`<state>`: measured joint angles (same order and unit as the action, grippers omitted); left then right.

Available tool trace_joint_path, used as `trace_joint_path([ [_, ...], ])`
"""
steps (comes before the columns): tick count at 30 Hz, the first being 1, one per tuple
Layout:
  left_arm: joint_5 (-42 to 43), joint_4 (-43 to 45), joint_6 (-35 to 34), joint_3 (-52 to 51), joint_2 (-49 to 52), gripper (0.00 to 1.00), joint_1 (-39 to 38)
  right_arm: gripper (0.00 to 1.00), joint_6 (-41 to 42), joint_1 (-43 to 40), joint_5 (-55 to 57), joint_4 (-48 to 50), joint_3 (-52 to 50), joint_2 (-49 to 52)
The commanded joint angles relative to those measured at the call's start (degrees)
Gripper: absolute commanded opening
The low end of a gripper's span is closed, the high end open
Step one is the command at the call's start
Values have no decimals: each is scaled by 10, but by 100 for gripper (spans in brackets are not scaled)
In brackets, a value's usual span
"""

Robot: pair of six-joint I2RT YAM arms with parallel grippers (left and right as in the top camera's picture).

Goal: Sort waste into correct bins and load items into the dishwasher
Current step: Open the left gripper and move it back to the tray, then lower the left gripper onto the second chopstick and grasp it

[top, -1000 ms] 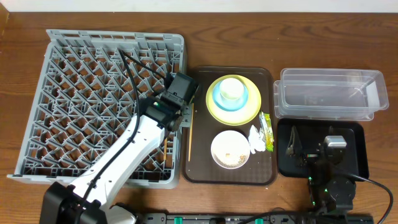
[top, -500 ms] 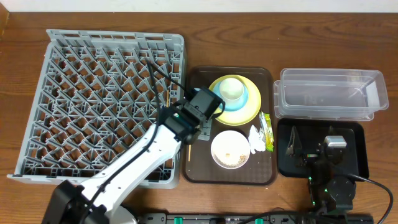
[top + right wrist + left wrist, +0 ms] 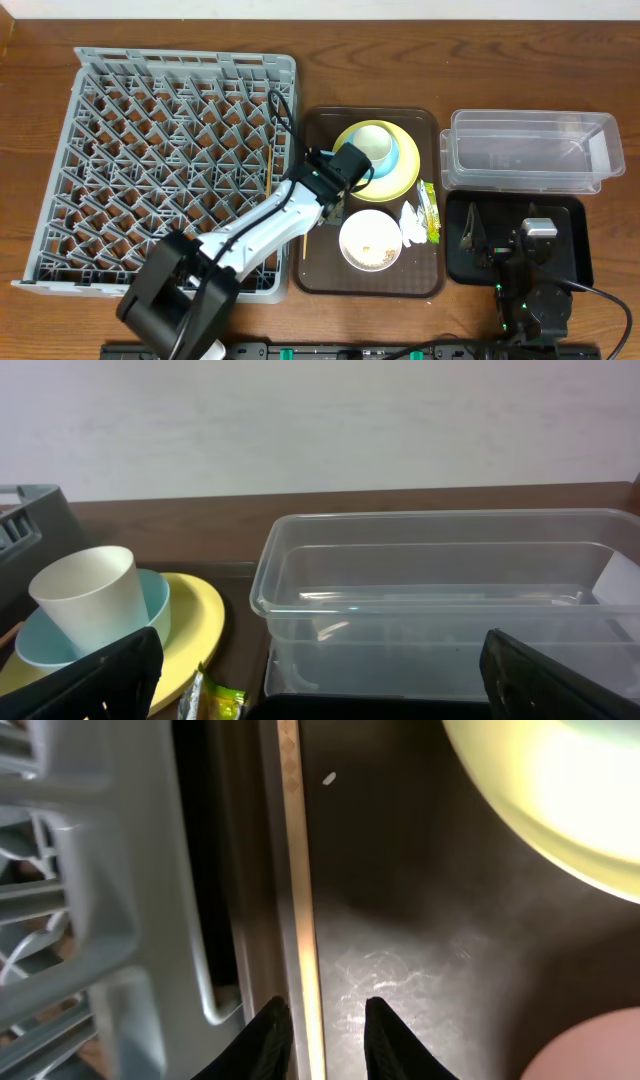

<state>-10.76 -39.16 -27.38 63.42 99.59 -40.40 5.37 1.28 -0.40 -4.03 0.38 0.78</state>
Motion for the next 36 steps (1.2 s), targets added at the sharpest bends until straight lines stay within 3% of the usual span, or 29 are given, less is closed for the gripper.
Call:
trace_joint_path([
  [1,-13,5,-6,5,18,27,1,99,-7,2,0,-3,-1,-1],
  [31,-32,39,-24,5,50,25,1,99,-7,2,0,-3,-1,-1],
  [36,-39,41,-34,5,50,14,1,99,-7,2,0,-3,-1,-1],
])
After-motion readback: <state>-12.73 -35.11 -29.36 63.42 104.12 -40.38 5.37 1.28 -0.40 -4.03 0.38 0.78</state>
